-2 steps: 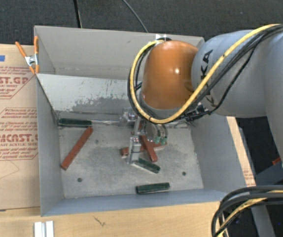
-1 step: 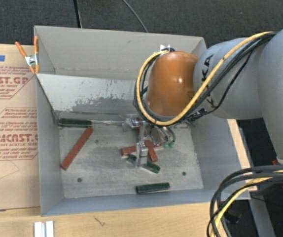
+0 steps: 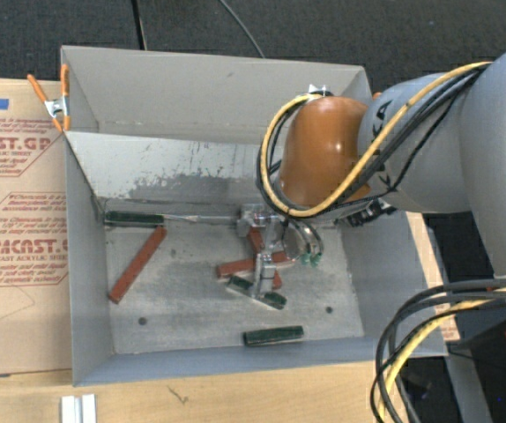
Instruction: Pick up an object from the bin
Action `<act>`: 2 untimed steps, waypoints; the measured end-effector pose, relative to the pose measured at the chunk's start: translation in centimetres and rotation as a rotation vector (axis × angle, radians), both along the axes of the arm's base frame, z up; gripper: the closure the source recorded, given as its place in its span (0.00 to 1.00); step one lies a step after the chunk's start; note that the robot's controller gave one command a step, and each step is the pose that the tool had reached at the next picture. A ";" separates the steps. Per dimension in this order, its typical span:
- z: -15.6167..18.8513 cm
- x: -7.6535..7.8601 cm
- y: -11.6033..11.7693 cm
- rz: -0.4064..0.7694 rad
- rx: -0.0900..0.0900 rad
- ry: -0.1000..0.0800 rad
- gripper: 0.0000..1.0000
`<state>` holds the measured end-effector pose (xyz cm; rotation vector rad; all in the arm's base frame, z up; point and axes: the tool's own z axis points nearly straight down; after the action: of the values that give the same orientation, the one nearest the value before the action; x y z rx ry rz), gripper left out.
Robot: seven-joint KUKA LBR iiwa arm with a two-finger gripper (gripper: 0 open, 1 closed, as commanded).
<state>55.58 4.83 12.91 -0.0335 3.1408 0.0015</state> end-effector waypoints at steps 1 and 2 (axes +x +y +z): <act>0.1 -1.3 -1.5 -0.004 -0.001 0.000 0.00; -4.3 -2.3 -1.5 -0.193 0.001 -0.003 0.00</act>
Offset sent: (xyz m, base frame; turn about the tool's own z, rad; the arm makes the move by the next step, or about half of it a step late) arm -0.0278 -0.0149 -0.0591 0.2237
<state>53.25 3.35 8.62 0.2686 3.1267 0.0027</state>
